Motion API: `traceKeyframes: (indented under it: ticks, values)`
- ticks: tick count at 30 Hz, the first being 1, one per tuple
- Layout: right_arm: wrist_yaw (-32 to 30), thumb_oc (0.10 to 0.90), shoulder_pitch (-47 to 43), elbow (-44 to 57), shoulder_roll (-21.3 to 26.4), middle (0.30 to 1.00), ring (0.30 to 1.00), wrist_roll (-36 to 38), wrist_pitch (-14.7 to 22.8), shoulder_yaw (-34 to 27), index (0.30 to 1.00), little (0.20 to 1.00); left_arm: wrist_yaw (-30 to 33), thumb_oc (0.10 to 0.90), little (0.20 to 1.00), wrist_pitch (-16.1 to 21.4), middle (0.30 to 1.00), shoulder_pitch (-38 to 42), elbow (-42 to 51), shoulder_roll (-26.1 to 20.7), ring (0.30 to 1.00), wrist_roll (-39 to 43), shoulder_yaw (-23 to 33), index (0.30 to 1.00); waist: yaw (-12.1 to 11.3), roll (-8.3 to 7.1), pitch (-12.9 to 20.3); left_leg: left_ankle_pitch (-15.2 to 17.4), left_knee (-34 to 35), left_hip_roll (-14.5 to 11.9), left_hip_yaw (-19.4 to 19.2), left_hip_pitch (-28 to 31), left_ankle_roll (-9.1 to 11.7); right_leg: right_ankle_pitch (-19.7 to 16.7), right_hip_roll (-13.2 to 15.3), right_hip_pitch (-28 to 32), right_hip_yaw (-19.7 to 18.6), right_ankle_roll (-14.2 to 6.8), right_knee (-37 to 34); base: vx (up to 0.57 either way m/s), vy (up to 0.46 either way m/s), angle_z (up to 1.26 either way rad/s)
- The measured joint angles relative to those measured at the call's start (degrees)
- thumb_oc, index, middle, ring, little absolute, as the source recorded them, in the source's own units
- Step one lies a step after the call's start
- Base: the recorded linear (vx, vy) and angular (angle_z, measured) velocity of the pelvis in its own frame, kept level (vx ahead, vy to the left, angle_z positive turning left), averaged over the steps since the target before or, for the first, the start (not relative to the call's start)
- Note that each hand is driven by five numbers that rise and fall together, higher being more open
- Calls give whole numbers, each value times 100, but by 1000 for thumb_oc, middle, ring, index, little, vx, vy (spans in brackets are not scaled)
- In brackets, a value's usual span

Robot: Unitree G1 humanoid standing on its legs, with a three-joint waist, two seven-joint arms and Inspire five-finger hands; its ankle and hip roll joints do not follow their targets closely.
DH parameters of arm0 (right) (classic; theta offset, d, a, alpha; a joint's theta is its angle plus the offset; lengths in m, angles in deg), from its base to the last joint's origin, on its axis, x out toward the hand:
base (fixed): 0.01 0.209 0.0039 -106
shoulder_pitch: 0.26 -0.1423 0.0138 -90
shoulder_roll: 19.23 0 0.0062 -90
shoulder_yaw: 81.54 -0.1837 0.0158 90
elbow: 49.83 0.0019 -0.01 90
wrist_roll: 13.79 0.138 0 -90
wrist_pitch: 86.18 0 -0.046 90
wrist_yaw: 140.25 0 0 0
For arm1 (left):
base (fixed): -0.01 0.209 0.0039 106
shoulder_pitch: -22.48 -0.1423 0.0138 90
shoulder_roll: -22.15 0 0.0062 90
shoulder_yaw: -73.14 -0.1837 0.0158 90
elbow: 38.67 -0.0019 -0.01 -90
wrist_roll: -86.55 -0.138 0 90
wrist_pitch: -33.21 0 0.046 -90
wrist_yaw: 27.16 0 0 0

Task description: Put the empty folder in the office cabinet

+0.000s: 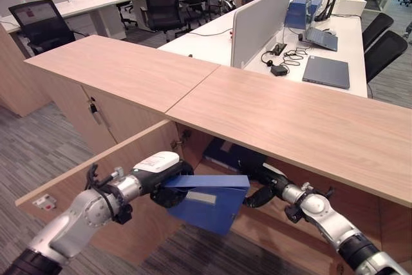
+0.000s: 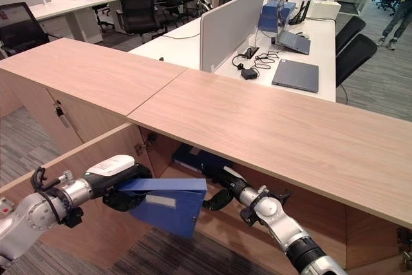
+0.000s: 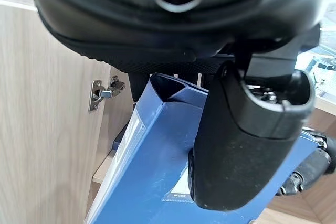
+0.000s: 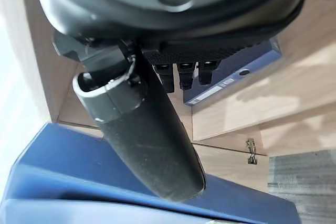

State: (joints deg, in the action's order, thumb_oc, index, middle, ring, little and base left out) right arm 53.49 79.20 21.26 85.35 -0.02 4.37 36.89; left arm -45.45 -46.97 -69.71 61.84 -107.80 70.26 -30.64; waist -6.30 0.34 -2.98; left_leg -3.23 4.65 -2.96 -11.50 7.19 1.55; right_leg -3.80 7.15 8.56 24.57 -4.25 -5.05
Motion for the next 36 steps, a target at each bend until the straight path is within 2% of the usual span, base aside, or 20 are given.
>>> traceKeyframes:
  ticks: [7, 11, 16, 19, 21, 29, 36]
  values:
    - [325, 800, 113, 0, 24, 900, 900, -23, -203, 255, 900, 900, 31, 400, 300, -2, 300, 11, -105, 161, 300, -421, 2, 300, -4, -9, 6, 0, 0, -2, -4, 1, 0, -1, -5, 0, -5, 2, 1, 0, 0, 0]
    - [617, 800, 60, 91, 148, 900, 900, -497, -209, 283, 900, 900, 39, 400, 300, 57, 300, 1, -110, 161, 300, -673, 6, 300, -23, -25, 14, 0, 0, -1, -4, 1, 0, -2, -4, 0, -4, 1, 2, 0, 0, 0]
    - [768, 800, -129, 155, 707, 900, 900, -1384, -81, 230, 900, 900, 181, 400, 300, 108, 300, -3, -306, 160, 300, -1115, 66, 300, -10, -50, 16, 1, 1, 1, -24, 2, -1, -2, 0, -10, -27, -12, 4, -3, 1, -1]
    - [744, 800, -167, 149, 1088, 900, 900, -1610, -48, 175, 900, 900, 224, 400, 300, 108, 300, -25, -454, 159, 300, -1257, 81, 300, -5, -59, 10, 2, 1, -2, -29, 0, -2, -3, 0, -16, -32, -10, 5, 0, 0, 0]
    - [734, 800, -167, 147, 1148, 900, 900, -1610, -40, 131, 900, 900, 229, 400, 300, 112, 300, -95, -466, 160, 300, -1341, 143, 300, 10, -70, 7, 2, 0, -5, -45, 1, -2, -5, -5, -23, -42, -7, 5, -1, 0, -2]
    - [538, 800, -166, 142, 1012, 900, 900, -1601, 27, -51, 900, 900, 405, 400, 300, 103, 300, -136, -600, 190, 300, -1352, 293, 300, 85, -85, 0, 4, 1, -7, -59, 2, -4, -17, -6, -27, -55, 7, 4, 0, 0, -1]
    - [493, 800, -118, 113, 600, 900, 900, -1580, 24, -156, 900, 900, 441, 400, 300, 44, 300, -134, -602, 552, 300, -1351, 320, 300, 142, -93, -4, 4, 0, -5, -59, 3, -5, -19, -6, -27, -54, 9, 3, 0, 0, 0]
